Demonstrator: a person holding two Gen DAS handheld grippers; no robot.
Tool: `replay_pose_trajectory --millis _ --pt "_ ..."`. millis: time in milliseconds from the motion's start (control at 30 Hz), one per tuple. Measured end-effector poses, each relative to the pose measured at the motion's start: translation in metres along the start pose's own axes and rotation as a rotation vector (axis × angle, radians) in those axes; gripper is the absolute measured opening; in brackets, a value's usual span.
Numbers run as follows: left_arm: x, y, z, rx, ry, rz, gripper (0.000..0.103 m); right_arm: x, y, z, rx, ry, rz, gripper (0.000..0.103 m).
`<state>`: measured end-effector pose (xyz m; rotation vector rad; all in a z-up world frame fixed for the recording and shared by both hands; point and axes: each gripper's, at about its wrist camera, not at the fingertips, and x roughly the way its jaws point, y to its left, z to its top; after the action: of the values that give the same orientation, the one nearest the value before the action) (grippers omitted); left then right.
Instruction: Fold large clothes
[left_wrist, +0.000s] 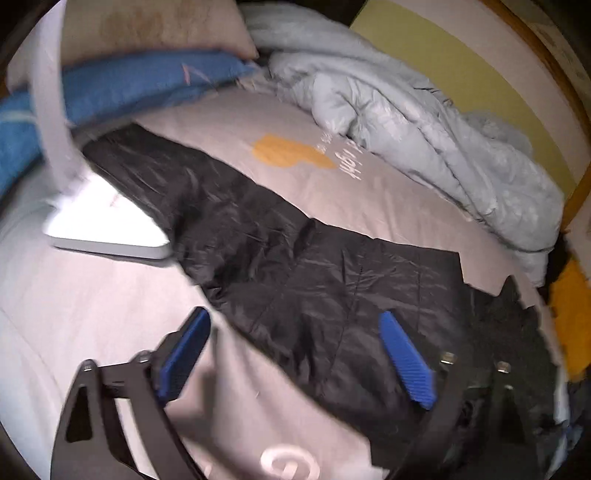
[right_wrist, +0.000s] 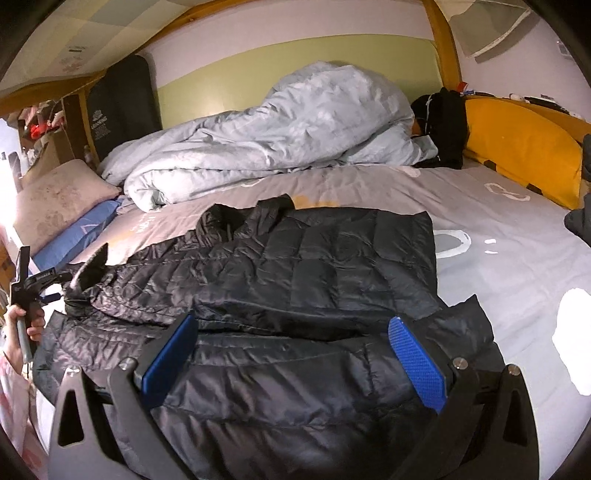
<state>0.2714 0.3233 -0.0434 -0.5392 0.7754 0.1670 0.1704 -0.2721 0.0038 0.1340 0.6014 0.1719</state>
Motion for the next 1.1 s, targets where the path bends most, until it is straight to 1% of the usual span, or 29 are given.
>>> replay_pose_trajectory --millis 33,67,100,133,167,200,233,333,400,467,533,600,633,733,767,833,900,1000,1067,1100 --pt "0.012 0.007 0.002 -0.035 0.048 -0.076 0.074 0.002 -0.001 0.0 0.006 0.005 -0.004 0.103" --pt "0.024 0.014 0.003 -0.069 0.095 -0.113 0.059 0.003 -0.002 0.0 0.011 0.008 -0.004 0.103" --pt "0.028 0.02 0.002 -0.09 0.095 -0.097 0.048 0.005 -0.001 0.0 0.015 0.011 -0.003 0.103" --pt "0.026 0.024 0.001 -0.102 0.068 -0.07 0.029 0.006 -0.001 0.0 0.017 0.013 -0.002 0.103" --pt "0.025 0.026 0.001 -0.097 0.055 -0.057 0.014 0.006 -0.001 0.001 0.016 0.014 -0.001 0.103" --pt "0.022 0.025 0.001 -0.088 0.048 -0.07 0.006 0.007 0.001 0.001 0.009 0.014 0.002 0.103" --pt "0.017 0.022 0.001 -0.075 0.031 -0.084 0.004 0.007 0.003 0.001 0.002 0.013 0.002 0.103" --pt "-0.011 -0.001 -0.001 0.012 -0.08 -0.079 0.003 0.002 0.009 0.0 -0.033 -0.004 -0.018 0.103" --pt "-0.034 -0.025 -0.002 0.077 -0.142 -0.118 0.003 0.0 0.01 0.001 -0.04 -0.011 -0.022 0.103" --pt "-0.063 -0.059 -0.01 0.164 -0.201 -0.177 0.003 -0.003 0.01 0.003 -0.04 -0.017 -0.031 0.103" --pt "-0.089 -0.094 -0.023 0.247 -0.229 -0.232 0.003 -0.006 0.009 0.004 -0.04 -0.023 -0.041 0.103" --pt "-0.107 -0.123 -0.041 0.313 -0.237 -0.286 0.003 -0.009 0.008 0.005 -0.036 -0.03 -0.041 0.103" --pt "-0.111 -0.141 -0.053 0.347 -0.223 -0.307 0.003 -0.01 0.007 0.005 -0.032 -0.03 -0.039 0.103" --pt "-0.101 -0.184 -0.086 0.421 -0.155 -0.327 0.003 -0.013 0.007 0.005 -0.031 -0.03 -0.037 0.103" --pt "-0.095 -0.194 -0.097 0.448 -0.131 -0.328 0.003 -0.015 0.007 0.004 -0.032 -0.032 -0.037 0.103" --pt "-0.078 -0.212 -0.12 0.5 -0.083 -0.302 0.003 -0.019 0.007 0.005 -0.033 -0.04 -0.039 0.103" --pt "-0.06 -0.221 -0.138 0.507 -0.03 -0.277 0.003 -0.022 0.006 0.006 -0.032 -0.045 -0.042 0.103" --pt "-0.042 -0.222 -0.159 0.489 0.037 -0.253 0.004 -0.025 0.002 0.007 -0.018 -0.05 -0.04 0.103" --pt "-0.039 -0.219 -0.168 0.468 0.049 -0.232 0.01 -0.027 0.0 0.008 -0.011 -0.049 -0.037 0.103" --pt "-0.043 -0.218 -0.17 0.459 0.046 -0.242 0.012 -0.027 -0.001 0.009 -0.009 -0.051 -0.036 0.103"
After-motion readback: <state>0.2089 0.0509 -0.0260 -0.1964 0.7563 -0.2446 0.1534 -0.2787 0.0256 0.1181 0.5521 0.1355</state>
